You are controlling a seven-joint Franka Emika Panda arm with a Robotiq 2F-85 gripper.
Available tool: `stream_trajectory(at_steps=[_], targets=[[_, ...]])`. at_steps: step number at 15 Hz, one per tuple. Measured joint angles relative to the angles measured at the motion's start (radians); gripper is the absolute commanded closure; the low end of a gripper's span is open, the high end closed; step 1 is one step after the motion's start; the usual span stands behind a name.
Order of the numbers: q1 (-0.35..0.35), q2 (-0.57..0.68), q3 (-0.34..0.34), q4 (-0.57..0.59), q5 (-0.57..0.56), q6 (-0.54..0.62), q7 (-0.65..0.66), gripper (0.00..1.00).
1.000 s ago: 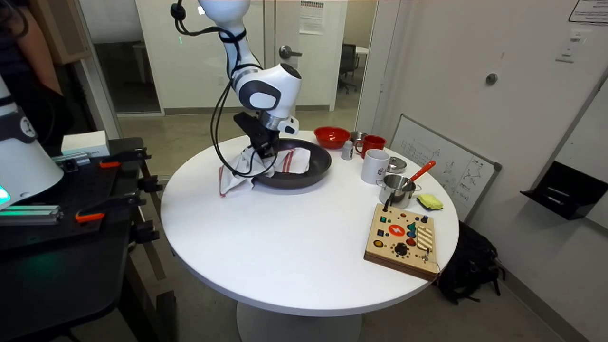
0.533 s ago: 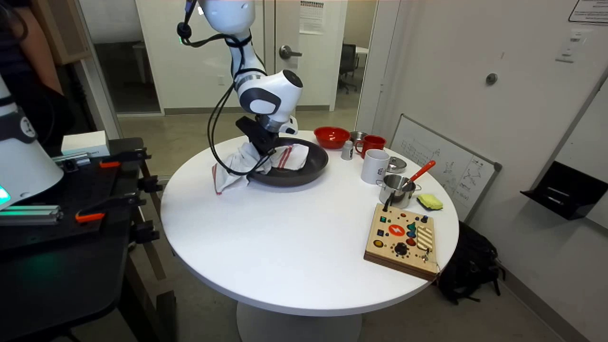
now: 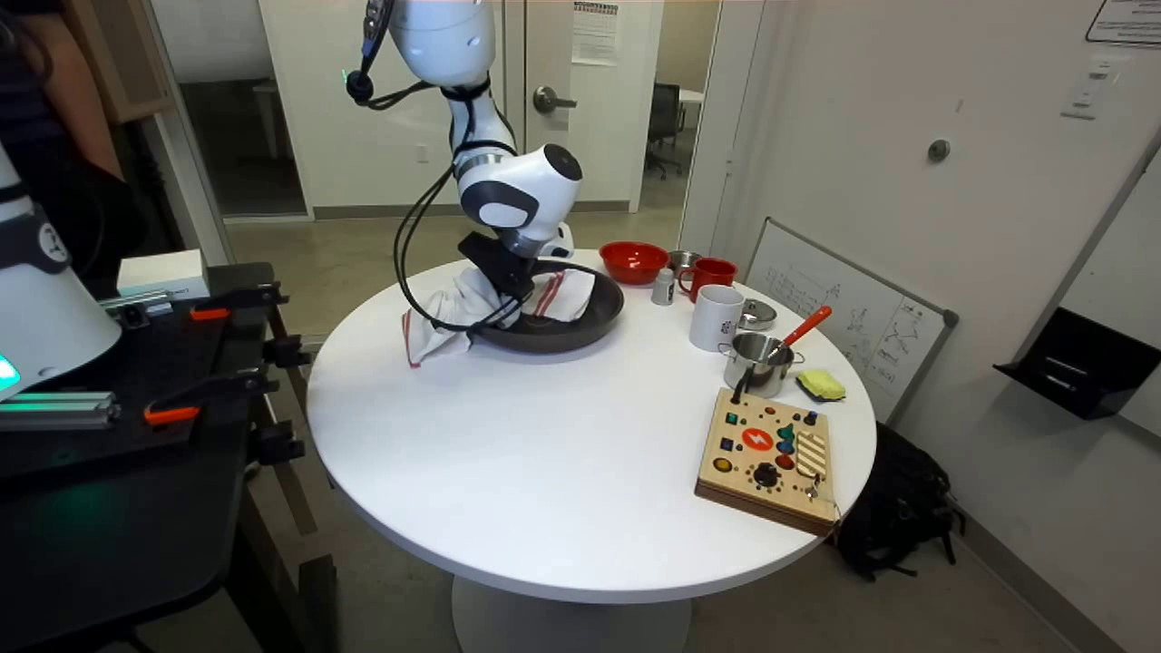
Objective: Pick up the kitchen towel and wipe the pan
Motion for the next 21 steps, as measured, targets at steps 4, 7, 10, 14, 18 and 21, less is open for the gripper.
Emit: stream_trajectory(at_steps=[4,7,10,14,18,21], targets=[[0.045,0.000,-0.017,0.020,-0.003,0.052,0.002,0.97],[0.100,0.000,-0.045,0.049,-0.009,0.096,0.007,0.97],[0.158,0.000,-0.079,0.081,-0.019,0.130,0.020,0.97],[0.213,0.002,-0.117,0.116,-0.036,0.152,0.048,0.97],[0.270,0.005,-0.171,0.143,-0.068,0.232,0.120,0.97],[0.322,0.005,-0.245,0.166,-0.119,0.300,0.205,0.97]])
